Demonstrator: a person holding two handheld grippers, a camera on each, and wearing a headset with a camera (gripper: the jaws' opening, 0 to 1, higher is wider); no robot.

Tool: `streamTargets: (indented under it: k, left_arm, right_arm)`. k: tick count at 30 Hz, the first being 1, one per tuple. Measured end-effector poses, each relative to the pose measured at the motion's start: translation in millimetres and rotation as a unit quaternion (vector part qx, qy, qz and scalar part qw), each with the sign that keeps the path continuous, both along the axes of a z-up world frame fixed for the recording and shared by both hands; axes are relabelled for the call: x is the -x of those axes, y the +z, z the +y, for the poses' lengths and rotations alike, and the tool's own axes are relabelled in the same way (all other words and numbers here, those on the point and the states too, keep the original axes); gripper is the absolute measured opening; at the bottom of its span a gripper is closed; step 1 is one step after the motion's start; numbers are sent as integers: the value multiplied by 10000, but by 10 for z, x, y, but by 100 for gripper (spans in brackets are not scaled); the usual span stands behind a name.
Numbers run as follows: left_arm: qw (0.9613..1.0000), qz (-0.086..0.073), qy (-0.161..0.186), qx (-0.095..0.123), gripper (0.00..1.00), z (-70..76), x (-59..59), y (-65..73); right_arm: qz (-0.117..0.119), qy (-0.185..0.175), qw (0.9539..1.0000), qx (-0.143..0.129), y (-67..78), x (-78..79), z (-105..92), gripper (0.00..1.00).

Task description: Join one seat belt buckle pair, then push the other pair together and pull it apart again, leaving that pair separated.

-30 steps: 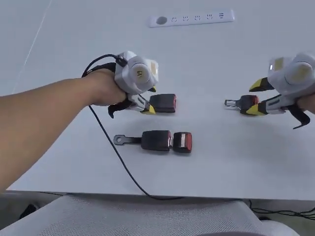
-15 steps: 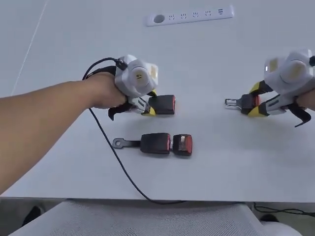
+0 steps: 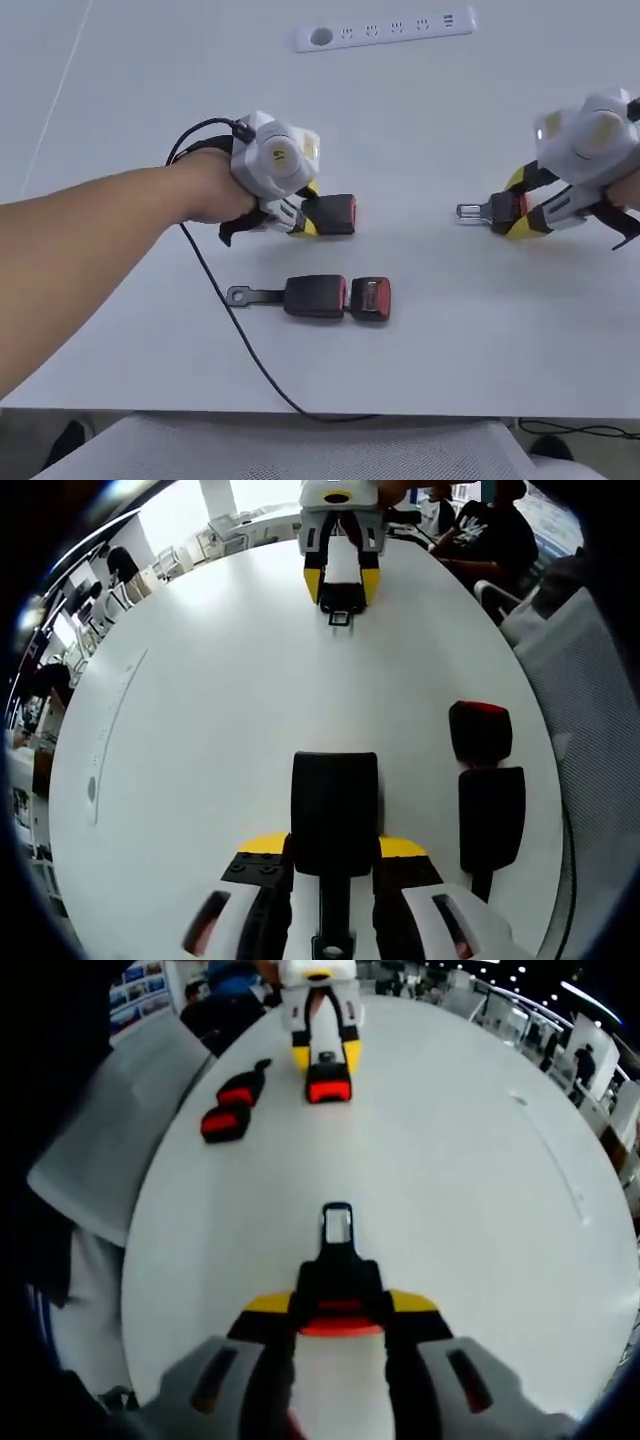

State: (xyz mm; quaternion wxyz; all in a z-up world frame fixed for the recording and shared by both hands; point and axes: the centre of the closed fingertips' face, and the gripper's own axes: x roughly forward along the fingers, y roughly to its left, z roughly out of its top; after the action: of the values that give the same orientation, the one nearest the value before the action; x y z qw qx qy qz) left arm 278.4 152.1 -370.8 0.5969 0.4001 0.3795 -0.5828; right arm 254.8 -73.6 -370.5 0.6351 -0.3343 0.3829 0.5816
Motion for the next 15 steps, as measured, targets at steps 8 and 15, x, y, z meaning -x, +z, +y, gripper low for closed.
streamTargets:
  k: [8,15]
  left_arm:
    - [10000,-6,3,45,29,3,-9,-10]
    - [9999,-101,-22,50,29,-6,-2,-15]
  right_arm:
    - [1,-74,10000,-45,-10,-13,4,34]
    - [-12,-88,10000,-22,-20,-23,2,34]
